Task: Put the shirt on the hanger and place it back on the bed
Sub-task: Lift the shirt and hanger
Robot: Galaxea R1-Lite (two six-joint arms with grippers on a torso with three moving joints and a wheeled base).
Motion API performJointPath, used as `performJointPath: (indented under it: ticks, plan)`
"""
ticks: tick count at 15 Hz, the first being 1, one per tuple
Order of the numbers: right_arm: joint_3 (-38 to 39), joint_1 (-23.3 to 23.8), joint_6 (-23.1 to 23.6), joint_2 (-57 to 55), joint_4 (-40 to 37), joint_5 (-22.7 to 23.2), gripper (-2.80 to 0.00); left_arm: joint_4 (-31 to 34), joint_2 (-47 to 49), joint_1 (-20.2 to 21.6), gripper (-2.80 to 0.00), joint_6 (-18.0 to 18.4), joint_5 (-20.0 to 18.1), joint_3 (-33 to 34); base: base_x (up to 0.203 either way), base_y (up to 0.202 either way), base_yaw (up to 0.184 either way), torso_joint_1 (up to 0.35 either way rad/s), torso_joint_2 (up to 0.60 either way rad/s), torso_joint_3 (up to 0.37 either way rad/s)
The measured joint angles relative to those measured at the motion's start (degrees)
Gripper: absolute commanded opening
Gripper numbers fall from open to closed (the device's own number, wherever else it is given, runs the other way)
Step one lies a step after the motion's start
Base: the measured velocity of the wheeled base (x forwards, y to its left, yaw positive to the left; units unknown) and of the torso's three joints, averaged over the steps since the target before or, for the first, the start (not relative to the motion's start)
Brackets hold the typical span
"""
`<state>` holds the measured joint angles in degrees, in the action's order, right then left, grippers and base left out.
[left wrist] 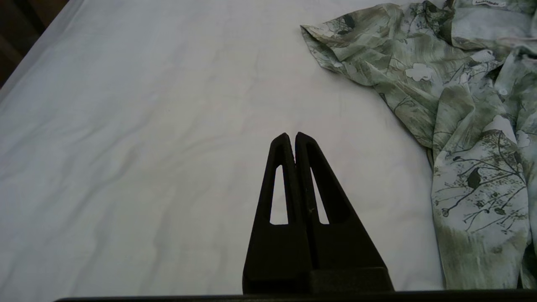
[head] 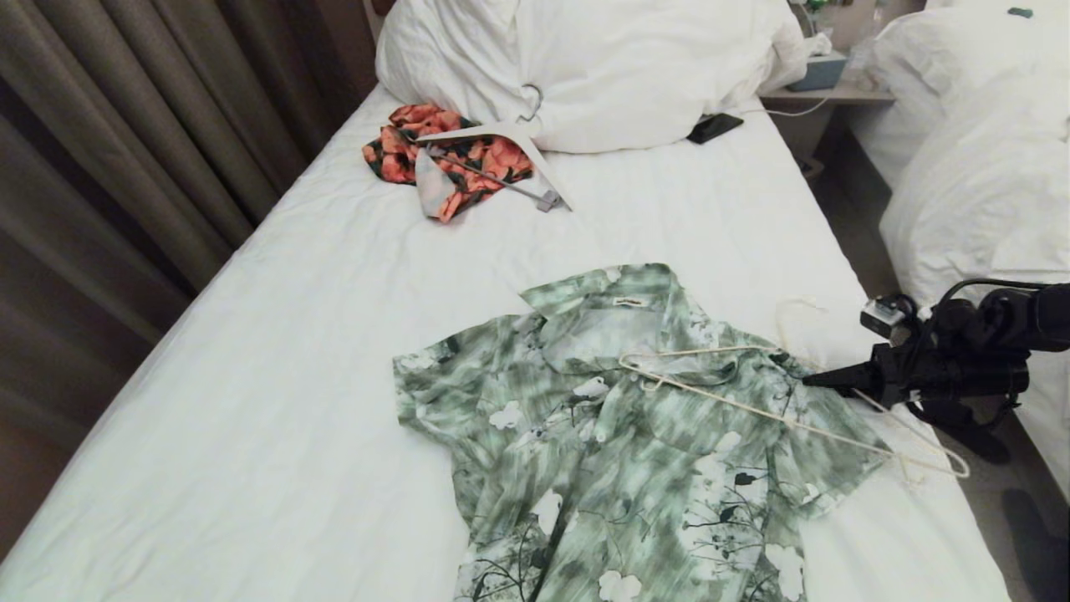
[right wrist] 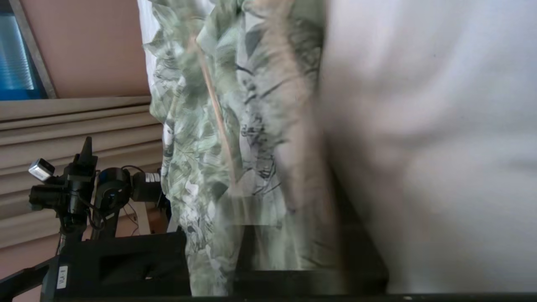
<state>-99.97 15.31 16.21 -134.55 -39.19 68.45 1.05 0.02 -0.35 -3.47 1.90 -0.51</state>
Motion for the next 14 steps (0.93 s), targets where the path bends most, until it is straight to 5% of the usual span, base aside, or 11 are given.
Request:
performJointPath:
  ticks: [14]
  plan:
    - [8.09,4.59,1.39,15.41,-0.13,-0.1,-2.8,-0.01,0.0,0.0,-2.8,0.01,0.0,-0.01,0.0,0.0,0.0,0.0,0.0,0.0]
